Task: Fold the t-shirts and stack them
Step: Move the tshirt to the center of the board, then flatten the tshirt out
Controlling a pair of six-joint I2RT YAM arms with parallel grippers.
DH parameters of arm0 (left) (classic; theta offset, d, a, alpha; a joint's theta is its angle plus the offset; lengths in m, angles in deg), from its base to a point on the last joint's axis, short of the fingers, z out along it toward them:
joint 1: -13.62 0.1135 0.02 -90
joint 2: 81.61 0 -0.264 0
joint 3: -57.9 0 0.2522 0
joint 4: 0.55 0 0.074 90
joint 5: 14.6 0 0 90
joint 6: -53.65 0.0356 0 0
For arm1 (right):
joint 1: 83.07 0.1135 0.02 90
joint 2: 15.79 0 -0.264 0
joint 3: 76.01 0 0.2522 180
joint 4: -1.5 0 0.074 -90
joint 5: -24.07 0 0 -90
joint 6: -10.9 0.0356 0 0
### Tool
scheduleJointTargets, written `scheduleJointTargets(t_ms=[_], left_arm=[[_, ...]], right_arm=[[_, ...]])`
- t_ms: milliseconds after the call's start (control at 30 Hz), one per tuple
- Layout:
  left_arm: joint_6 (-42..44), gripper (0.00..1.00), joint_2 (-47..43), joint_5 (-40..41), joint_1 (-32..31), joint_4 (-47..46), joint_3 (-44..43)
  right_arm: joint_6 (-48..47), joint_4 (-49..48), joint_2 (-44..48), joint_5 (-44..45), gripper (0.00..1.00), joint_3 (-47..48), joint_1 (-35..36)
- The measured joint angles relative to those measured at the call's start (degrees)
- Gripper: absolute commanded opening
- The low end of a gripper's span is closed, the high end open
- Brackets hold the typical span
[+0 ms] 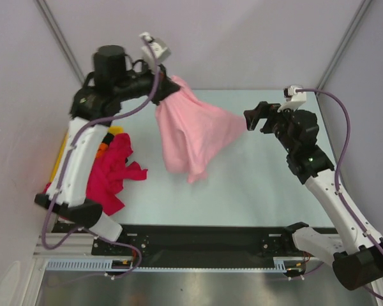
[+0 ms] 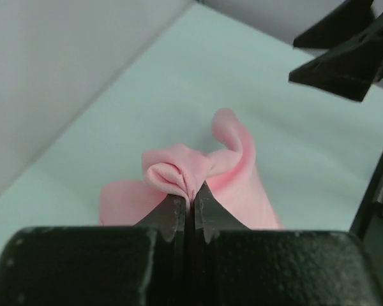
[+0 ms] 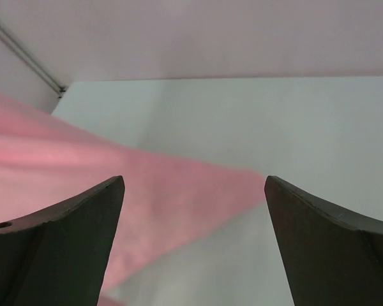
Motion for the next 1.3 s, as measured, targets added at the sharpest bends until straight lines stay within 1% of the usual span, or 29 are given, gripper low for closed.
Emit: scheduleJointTargets(t_ms=[33, 100, 167, 200, 233, 267, 300, 333, 400, 500, 567, 600, 667, 767, 800, 833, 933, 1100, 1200, 1233, 1267, 1300], left_arm=[[-0.7, 0.03, 2.7, -1.0, -0.7, -0.3, 0.9], [-2.2, 0.05, 9.6, -2.5, -1.3, -1.0, 1.9], [-2.8, 0.16, 16.1, -2.3, -1.4, -1.8, 2.9], [-3.2, 0.25, 19.4, -1.7, -1.4, -2.5, 3.2], [-3.2, 0.50, 22.5, -1.0, -1.3, -3.0, 3.4], [-2.9, 0.64, 25.4, -0.1, -1.2, -3.6, 3.4], [-3.0, 0.86, 28.0, 0.8, -0.9, -4.3, 3.2], [-2.8, 0.92, 30.3, 1.6, -0.5, -4.7, 2.8], [-3.8, 1.00, 34.0, 2.5, 0.7, -4.9, 0.9], [-5.0, 1.00, 35.2, 2.4, 4.6, -6.4, 1.7], [-5.4, 1.00, 32.0, 2.4, 8.3, -8.5, 6.7], [-5.4, 1.00, 28.3, 2.8, 10.2, -9.4, 12.0], [-5.3, 1.00, 24.1, 3.3, 13.9, -9.0, 16.9], [-5.3, 1.00, 13.8, 3.8, 19.7, -9.4, 27.0], [-5.3, 1.00, 10.6, 3.9, 21.2, -9.3, 29.7], [-5.3, 1.00, 7.7, 4.1, 22.7, -9.0, 31.8], [-4.9, 1.00, 1.7, 4.6, 25.9, -8.6, 35.6], [-4.2, 1.00, -3.3, 5.4, 29.3, -7.6, 39.3], [-3.6, 1.00, -4.7, 5.4, 29.9, -6.8, 40.4], [-3.4, 1.00, -4.9, 5.4, 29.9, -6.6, 40.4], [-3.3, 1.00, -5.0, 5.5, 30.0, -6.6, 40.4], [-3.2, 1.00, -5.1, 5.5, 30.1, -6.5, 40.4]], right_arm=[[0.7, 1.7, -0.6, 0.3, 1.00, 0.7, -1.0], [1.6, 5.3, -1.5, 1.3, 0.97, 1.5, -2.8], [2.0, 8.4, -2.1, 3.0, 0.93, 1.7, -3.4], [2.1, 10.2, -2.5, 4.0, 0.92, 1.7, -3.1], [2.1, 12.1, -3.1, 4.9, 0.91, 2.0, -2.6], [2.2, 13.9, -4.0, 6.0, 0.89, 2.4, -1.7], [2.3, 15.5, -5.0, 6.8, 0.87, 3.0, -0.5], [2.4, 16.6, -5.9, 7.3, 0.86, 3.4, 0.7], [2.6, 18.8, -8.3, 8.3, 0.84, 4.1, 4.6], [2.7, 21.3, -11.2, 8.5, 0.84, 4.1, 12.0], [2.7, 22.0, -12.8, 8.0, 0.86, 3.5, 18.0], [2.5, 22.1, -13.5, 7.8, 0.86, 3.2, 20.2], [1.3, 22.2, -15.7, 6.9, 0.88, 2.6, 26.4], [-2.6, 21.9, -21.1, 5.2, 0.88, 2.5, 34.1], [-4.2, 22.0, -23.3, 4.8, 0.87, 2.5, 36.6], [-5.7, 22.4, -25.9, 4.6, 0.82, 2.8, 38.5], [-8.9, 24.9, -35.0, 3.6, 0.77, 6.3, 41.1], [-11.7, 29.0, -45.9, 4.2, 0.72, 12.0, 40.8], [-12.5, 31.3, -48.6, 4.2, 0.58, 13.7, 40.6], [-12.6, 32.3, -49.4, 4.1, 0.47, 14.6, 40.7], [-13.0, 32.9, -50.3, 4.0, 0.40, 15.4, 40.7], [-13.1, 33.6, -51.2, 3.9, 0.30, 16.3, 40.7]])
